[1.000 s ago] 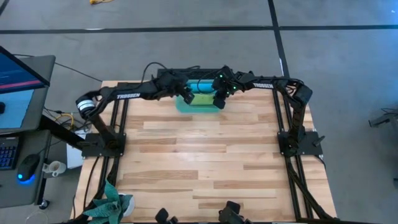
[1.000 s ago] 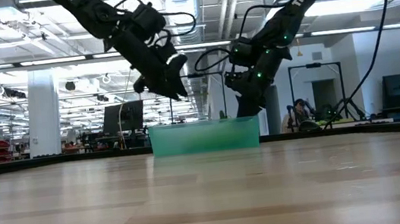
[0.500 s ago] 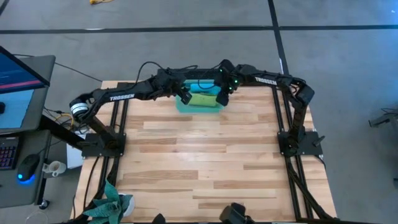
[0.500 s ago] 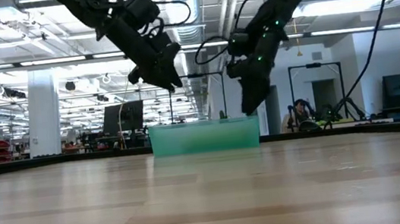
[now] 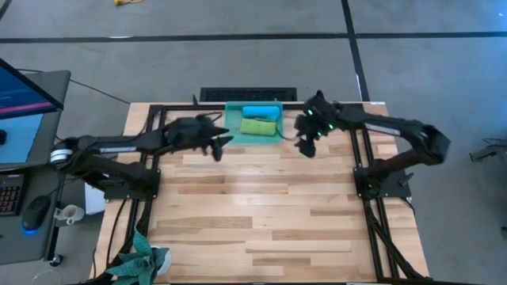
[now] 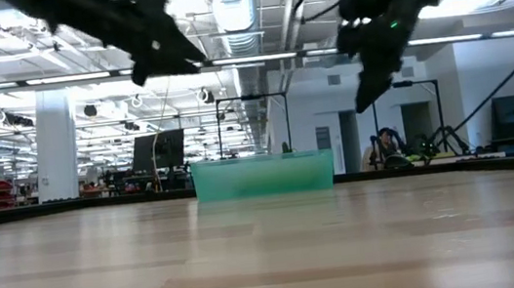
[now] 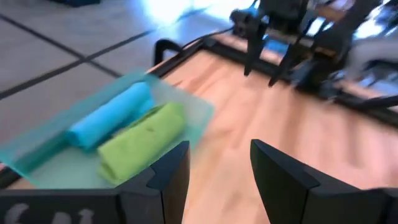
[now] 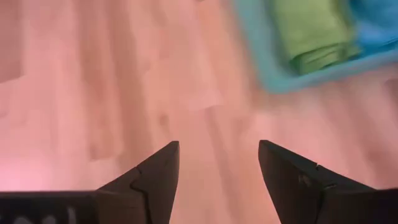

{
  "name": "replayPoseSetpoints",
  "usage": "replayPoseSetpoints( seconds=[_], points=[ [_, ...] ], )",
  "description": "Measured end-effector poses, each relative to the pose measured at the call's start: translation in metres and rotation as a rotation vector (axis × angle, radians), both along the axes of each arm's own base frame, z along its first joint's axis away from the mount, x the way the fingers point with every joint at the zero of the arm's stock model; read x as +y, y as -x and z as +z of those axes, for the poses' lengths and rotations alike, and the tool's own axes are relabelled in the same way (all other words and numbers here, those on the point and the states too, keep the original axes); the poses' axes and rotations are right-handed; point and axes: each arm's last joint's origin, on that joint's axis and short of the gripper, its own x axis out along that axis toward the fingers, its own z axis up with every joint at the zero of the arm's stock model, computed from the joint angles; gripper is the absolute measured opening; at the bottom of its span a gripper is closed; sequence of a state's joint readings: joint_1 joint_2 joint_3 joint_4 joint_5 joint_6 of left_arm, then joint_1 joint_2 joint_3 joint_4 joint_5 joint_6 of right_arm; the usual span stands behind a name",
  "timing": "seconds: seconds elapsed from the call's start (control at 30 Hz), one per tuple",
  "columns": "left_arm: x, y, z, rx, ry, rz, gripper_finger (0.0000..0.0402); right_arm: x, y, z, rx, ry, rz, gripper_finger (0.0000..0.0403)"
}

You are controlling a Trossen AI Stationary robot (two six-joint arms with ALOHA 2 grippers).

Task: Roll microfiber towels into tight, uniform cylinder then place into a basket
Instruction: Return to Home Position

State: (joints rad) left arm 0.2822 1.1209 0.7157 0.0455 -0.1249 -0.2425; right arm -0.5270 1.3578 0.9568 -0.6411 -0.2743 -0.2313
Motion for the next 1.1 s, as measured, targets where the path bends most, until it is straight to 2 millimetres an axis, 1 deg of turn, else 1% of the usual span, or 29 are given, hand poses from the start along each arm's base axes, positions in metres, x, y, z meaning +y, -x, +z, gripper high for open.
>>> replayPoseSetpoints(
  seconds=[0.13, 0.27, 0.37, 0.5, 0.57, 0.67, 0.8, 0.9, 0.93, 1.0, 1.1],
  points=[
    [-0.026, 0.030, -0.001, -0.111, 0.057, -0.039, 0.0160, 0.035, 0.019, -0.002, -0.042, -0.018, 0.033, 0.0240],
    [-0.048, 0.058, -0.002, -0.199, 0.061, -0.126, 0.0160, 0.064, 0.034, -0.002, -0.153, -0.002, 0.084, 0.0240],
    [-0.061, 0.076, -0.006, -0.255, 0.060, -0.196, 0.0160, 0.079, 0.044, 0.000, -0.255, 0.018, 0.120, 0.0240],
    [-0.073, 0.093, -0.017, -0.295, 0.052, -0.251, 0.0156, 0.091, 0.059, 0.005, -0.374, 0.036, 0.151, 0.0240],
    [-0.077, 0.098, -0.023, -0.296, 0.024, -0.270, 0.0144, 0.096, 0.066, 0.010, -0.426, 0.051, 0.167, 0.0240],
    [-0.082, 0.103, -0.035, -0.311, -0.015, -0.305, 0.0113, 0.100, 0.078, 0.019, -0.513, 0.100, 0.199, 0.0240],
    [-0.089, 0.104, -0.052, -0.322, -0.094, -0.375, 0.0058, 0.101, 0.095, 0.032, -0.620, 0.180, 0.217, 0.0240],
    [-0.090, 0.105, -0.059, -0.347, -0.133, -0.387, 0.0016, 0.102, 0.110, 0.041, -0.699, 0.218, 0.201, 0.0240],
    [-0.090, 0.105, -0.062, -0.346, -0.142, -0.389, 0.0008, 0.103, 0.115, 0.044, -0.723, 0.229, 0.197, 0.0240],
    [-0.090, 0.106, -0.066, -0.327, -0.146, -0.391, 0.0006, 0.105, 0.125, 0.046, -0.767, 0.246, 0.194, 0.0240],
    [-0.089, 0.109, -0.066, -0.312, -0.151, -0.388, 0.0010, 0.109, 0.138, 0.040, -0.818, 0.263, 0.197, 0.0240]
  ],
)
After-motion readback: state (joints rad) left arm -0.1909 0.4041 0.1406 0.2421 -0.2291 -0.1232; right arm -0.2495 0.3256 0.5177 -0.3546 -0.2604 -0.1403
